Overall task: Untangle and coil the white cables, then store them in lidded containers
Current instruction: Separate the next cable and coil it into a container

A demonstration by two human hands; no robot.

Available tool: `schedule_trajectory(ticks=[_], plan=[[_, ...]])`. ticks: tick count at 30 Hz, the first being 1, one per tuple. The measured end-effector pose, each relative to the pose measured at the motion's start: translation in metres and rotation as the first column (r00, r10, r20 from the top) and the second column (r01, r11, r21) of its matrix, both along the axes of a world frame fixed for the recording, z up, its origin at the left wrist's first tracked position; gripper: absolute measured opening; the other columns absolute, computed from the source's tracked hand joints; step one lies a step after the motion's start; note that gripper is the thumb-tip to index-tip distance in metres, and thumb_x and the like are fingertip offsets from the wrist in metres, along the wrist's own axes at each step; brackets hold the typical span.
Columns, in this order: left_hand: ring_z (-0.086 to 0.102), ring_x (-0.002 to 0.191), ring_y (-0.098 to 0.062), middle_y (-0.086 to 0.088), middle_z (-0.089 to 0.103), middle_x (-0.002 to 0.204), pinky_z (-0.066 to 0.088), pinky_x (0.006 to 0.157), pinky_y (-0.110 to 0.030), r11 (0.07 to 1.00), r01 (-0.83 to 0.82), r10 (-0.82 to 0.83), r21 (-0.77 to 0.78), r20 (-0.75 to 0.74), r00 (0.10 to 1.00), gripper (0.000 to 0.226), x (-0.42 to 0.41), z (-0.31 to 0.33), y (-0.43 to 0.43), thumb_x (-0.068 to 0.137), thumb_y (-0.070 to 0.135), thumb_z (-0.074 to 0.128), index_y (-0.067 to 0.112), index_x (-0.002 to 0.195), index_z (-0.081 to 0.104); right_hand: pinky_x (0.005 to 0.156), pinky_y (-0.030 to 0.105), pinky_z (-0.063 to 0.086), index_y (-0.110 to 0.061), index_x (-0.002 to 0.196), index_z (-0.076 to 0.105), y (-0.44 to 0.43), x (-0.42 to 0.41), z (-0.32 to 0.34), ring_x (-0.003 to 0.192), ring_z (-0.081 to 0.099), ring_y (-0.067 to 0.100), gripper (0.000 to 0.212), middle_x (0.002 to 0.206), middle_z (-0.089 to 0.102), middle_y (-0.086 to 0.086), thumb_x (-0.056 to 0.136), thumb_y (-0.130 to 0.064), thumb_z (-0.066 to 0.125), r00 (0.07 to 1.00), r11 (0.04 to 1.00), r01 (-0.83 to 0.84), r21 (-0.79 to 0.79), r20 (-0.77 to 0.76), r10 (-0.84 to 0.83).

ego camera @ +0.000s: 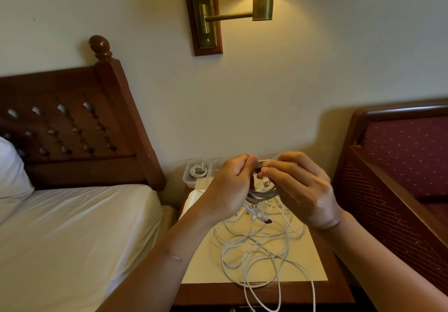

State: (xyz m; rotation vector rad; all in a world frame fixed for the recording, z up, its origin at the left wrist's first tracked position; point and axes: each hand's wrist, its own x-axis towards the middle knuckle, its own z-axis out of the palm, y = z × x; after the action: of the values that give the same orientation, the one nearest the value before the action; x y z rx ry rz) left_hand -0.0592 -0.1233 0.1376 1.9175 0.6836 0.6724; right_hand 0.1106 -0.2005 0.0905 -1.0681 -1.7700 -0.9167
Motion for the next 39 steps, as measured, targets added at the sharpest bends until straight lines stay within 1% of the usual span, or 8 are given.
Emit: schedule_trajectory(ticks=[8, 11, 15, 20, 23, 28, 33, 39], plan=[[0.051, 0.061, -0.017, 0.001, 0.05, 0.067, 0.052, 0.069, -0.059, 0.983, -0.007, 0.018, 0.185, -0.056, 0.998, 0.035, 0.002, -0.003, -0.004, 0.111, 0.041, 0.035, 0.024, 0.09, 0.058, 0.061, 0.042, 0.055, 0.003, 0.093, 0.074, 0.004, -0.006, 0.006, 0.074, 0.065, 0.028, 0.019, 0.089, 0.075, 0.009, 0.1, -0.014, 0.068, 0.972, 0.999, -0.03, 0.012, -0.235, 0.032], [0.052, 0.064, -0.037, -0.006, 0.051, 0.066, 0.053, 0.065, -0.061, 0.979, -0.013, 0.023, 0.202, -0.049, 0.999, 0.035, 0.002, -0.008, -0.004, 0.111, 0.041, 0.037, 0.023, 0.096, 0.063, 0.06, 0.04, 0.055, -0.007, 0.093, 0.066, 0.005, -0.013, 0.009, 0.07, 0.067, 0.021, 0.009, 0.082, 0.071, 0.003, 0.093, -0.006, 0.075, 0.91, 0.999, -0.033, -0.033, -0.415, 0.017], [0.057, 0.073, -0.033, -0.002, 0.055, 0.072, 0.052, 0.067, -0.057, 0.964, -0.039, 0.037, 0.264, 0.013, 0.999, 0.034, 0.004, -0.013, -0.007, 0.112, 0.039, 0.037, 0.019, 0.096, 0.06, 0.072, 0.041, 0.063, -0.01, 0.094, 0.066, 0.002, -0.025, 0.016, 0.077, 0.077, 0.01, 0.011, 0.078, 0.074, -0.004, 0.095, -0.019, 0.073, 0.522, 0.945, -0.272, -0.179, -0.853, -0.011], [0.053, 0.066, -0.009, 0.018, 0.057, 0.071, 0.049, 0.065, -0.035, 0.964, 0.003, -0.006, 0.267, 0.009, 1.0, 0.033, -0.003, -0.018, -0.005, 0.112, 0.035, 0.036, 0.015, 0.1, 0.059, 0.091, 0.055, 0.06, -0.01, 0.106, 0.071, 0.0, -0.012, 0.034, 0.079, 0.078, 0.026, 0.041, 0.082, 0.078, 0.011, 0.072, -0.026, 0.088, 0.106, 0.81, -0.559, -0.174, -0.985, -0.138], [0.052, 0.067, 0.0, 0.029, 0.057, 0.069, 0.045, 0.066, -0.03, 0.974, -0.009, 0.011, 0.227, -0.006, 1.0, 0.033, -0.003, -0.018, -0.005, 0.112, 0.033, 0.037, 0.014, 0.098, 0.06, 0.071, 0.047, 0.064, -0.027, 0.12, 0.063, 0.0, -0.01, 0.034, 0.072, 0.074, 0.028, 0.059, 0.104, 0.073, 0.004, 0.069, -0.027, 0.093, 0.257, 0.861, -0.439, -0.255, -0.954, -0.152], [0.048, 0.064, -0.003, 0.018, 0.055, 0.068, 0.051, 0.07, -0.035, 0.983, -0.033, 0.028, 0.179, 0.032, 0.999, 0.033, -0.002, -0.016, -0.001, 0.112, 0.032, 0.038, 0.016, 0.1, 0.064, 0.065, 0.042, 0.058, -0.023, 0.102, 0.081, 0.005, -0.007, 0.017, 0.075, 0.07, 0.018, 0.018, 0.115, 0.068, -0.001, 0.085, -0.022, 0.083, 0.679, 0.931, -0.257, -0.26, -0.734, -0.018], [0.048, 0.066, -0.006, 0.011, 0.058, 0.07, 0.043, 0.067, -0.028, 0.994, -0.062, 0.052, 0.087, 0.112, 0.992, 0.034, -0.003, -0.012, 0.001, 0.112, 0.025, 0.038, 0.024, 0.09, 0.064, 0.083, 0.041, 0.061, -0.017, 0.122, 0.075, 0.005, -0.004, 0.005, 0.105, 0.072, 0.012, 0.034, 0.117, 0.075, 0.002, 0.096, -0.037, 0.066, 0.812, 0.925, -0.153, -0.347, -0.578, -0.083], [0.054, 0.066, -0.024, -0.003, 0.054, 0.071, 0.056, 0.064, -0.056, 0.999, -0.032, 0.032, 0.002, 0.129, 0.991, 0.034, -0.005, -0.02, 0.007, 0.112, 0.032, 0.039, 0.021, 0.088, 0.061, 0.083, 0.04, 0.059, -0.015, 0.134, 0.068, 0.006, -0.019, -0.005, 0.092, 0.071, 0.009, 0.04, 0.105, 0.077, -0.004, 0.095, -0.022, 0.074, 0.767, 0.882, -0.197, -0.427, -0.628, -0.133]])
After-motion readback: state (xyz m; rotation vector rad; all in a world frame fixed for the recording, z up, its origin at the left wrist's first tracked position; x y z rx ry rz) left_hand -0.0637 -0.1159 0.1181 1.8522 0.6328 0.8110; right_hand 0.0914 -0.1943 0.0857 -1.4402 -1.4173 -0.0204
